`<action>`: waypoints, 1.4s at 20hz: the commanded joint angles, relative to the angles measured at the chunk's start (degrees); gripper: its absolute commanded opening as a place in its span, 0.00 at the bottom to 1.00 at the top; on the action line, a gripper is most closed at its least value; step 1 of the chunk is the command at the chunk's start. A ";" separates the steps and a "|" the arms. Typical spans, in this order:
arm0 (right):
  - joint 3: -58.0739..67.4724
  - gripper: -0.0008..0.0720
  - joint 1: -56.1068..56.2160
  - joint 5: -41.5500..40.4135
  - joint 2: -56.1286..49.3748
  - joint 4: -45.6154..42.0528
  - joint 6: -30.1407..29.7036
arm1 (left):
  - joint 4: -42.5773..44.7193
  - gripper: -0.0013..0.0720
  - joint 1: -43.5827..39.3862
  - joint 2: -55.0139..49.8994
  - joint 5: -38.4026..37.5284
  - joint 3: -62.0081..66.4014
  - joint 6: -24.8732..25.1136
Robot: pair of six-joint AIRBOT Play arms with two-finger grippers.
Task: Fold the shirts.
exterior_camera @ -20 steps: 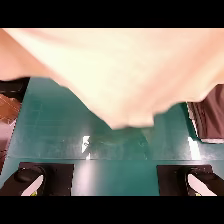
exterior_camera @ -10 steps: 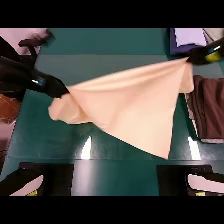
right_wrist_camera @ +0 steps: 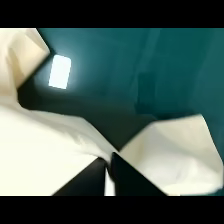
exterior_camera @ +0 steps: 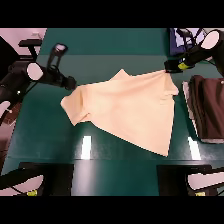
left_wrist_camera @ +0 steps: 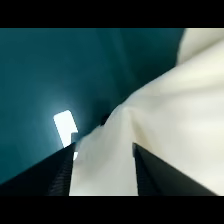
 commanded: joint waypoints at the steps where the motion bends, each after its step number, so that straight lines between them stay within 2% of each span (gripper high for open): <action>1: 4.09 0.39 0.02 0.28 -1.27 0.57 -0.07 | 4.02 0.63 4.04 -0.63 2.82 4.00 -5.79; 4: 1.84 0.39 -0.92 5.77 0.68 2.23 -0.59 | 0.44 0.63 9.86 0.26 -11.32 5.31 -6.45; 6: -4.33 0.39 -2.82 6.36 3.82 9.64 -3.10 | -3.65 0.63 13.20 0.72 -18.62 2.82 -4.26; 7: -8.26 0.39 -3.87 6.08 6.03 13.86 -4.22 | -6.16 0.63 14.23 1.40 -19.65 0.04 -3.02; 9: -15.12 0.39 -5.49 5.25 10.38 19.08 -4.83 | -11.30 0.63 14.91 2.97 -19.28 -7.69 -1.90; 11: -20.09 0.42 -5.81 4.22 14.25 19.87 -4.87 | -16.52 0.63 14.86 3.15 -18.75 -14.97 -1.46; 12: -22.01 0.56 -5.81 3.78 15.91 19.91 -4.90 | -20.63 0.63 14.86 3.15 -17.75 -18.91 0.37; 13: -23.85 0.62 -5.75 3.13 17.53 19.91 -4.90 | -24.15 0.63 14.86 3.15 -16.15 -22.23 1.57; 18: -28.17 0.62 -5.75 1.16 21.14 19.96 -4.90 | -33.09 0.63 14.84 3.15 -6.32 -31.58 2.86; 21: -28.20 0.62 -5.75 1.18 21.11 20.00 -4.90 | -38.75 0.63 14.86 3.15 -3.30 -32.09 6.73; 22: -28.20 0.62 -5.75 1.29 21.11 19.93 -4.90 | -40.26 0.61 14.86 3.15 -2.86 -32.04 7.50; 23: -28.20 0.62 -5.75 1.84 21.11 19.91 -4.90 | -41.09 0.51 14.86 3.15 -2.73 -31.78 7.56; 24: -28.20 0.62 -5.77 2.78 21.11 19.50 -4.90 | -41.18 0.38 14.86 3.34 -2.73 -31.26 7.56; 25: -28.30 0.62 -5.77 4.04 21.11 18.75 -4.92 | -40.92 0.15 14.86 3.91 -2.73 -30.75 7.74; 26: -29.16 0.62 -5.77 5.18 21.44 17.40 -4.92 | -40.79 0.05 14.86 4.50 -2.78 -30.01 8.52; 28: -34.34 0.62 -5.97 5.88 23.67 14.19 -4.79 | -40.06 0.05 14.86 6.43 -3.58 -28.06 8.57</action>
